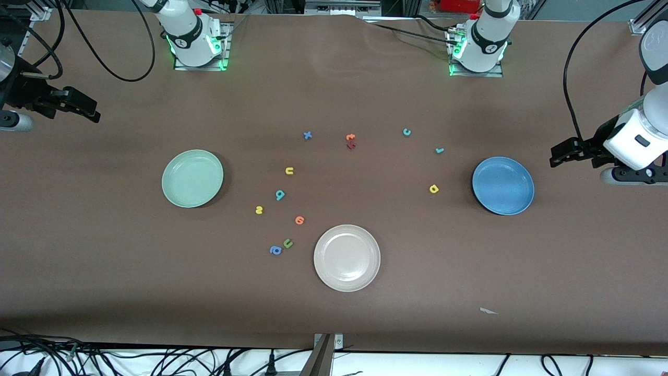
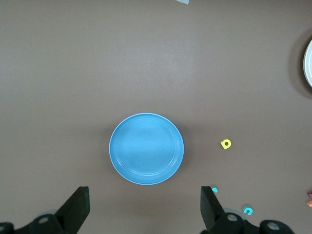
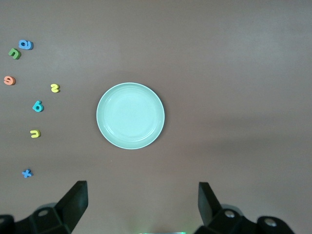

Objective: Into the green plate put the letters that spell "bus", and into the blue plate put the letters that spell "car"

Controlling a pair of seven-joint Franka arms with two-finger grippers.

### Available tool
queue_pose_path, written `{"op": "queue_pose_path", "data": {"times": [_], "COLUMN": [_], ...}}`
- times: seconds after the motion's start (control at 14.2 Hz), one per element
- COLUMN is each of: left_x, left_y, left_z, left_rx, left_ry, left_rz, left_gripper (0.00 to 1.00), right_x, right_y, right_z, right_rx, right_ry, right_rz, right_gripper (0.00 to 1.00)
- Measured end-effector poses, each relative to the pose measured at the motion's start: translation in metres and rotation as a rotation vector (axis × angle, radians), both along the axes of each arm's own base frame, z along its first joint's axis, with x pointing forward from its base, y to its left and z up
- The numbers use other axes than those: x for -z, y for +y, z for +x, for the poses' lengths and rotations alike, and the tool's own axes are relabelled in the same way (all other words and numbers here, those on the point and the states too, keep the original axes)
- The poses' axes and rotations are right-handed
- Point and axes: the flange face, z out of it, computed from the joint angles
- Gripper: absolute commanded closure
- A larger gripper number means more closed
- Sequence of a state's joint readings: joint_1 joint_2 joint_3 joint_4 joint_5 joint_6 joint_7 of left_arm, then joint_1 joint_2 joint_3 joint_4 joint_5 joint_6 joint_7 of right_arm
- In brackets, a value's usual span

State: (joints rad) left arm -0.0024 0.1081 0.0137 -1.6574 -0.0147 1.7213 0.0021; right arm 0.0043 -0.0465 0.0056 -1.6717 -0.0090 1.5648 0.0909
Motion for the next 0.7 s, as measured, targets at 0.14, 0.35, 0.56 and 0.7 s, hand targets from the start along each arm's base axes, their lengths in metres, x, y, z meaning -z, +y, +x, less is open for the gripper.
{"op": "queue_pose_path", "data": {"times": [0.14, 0.35, 0.56, 0.7], "left_x": [0.0005, 0.0015, 0.0038, 0.0066], "left_y": [0.0000, 0.0000, -0.0001, -0.0015], "left_z": [0.0002, 0.0005, 0.0013, 0.0020], "left_rx": [0.000, 0.001, 0.002, 0.001], "left_ry": [0.001, 0.002, 0.006, 0.011], "left_rz": [0.000, 0.000, 0.000, -0.009], "left_gripper": [0.00, 0.00, 0.00, 0.00], "right_x": [0.0000, 0.0008, 0.0013, 0.0016], "right_y": [0.0027, 0.0060, 0.0060, 0.0063], "right_z": [0.0000, -0.0018, -0.0028, -0.0031], "right_rx": [-0.005, -0.011, -0.011, -0.011], "right_ry": [0.000, 0.013, 0.021, 0.025], "right_rz": [0.000, -0.001, 0.000, 0.002], "right_gripper": [0.00, 0.00, 0.00, 0.00]}}
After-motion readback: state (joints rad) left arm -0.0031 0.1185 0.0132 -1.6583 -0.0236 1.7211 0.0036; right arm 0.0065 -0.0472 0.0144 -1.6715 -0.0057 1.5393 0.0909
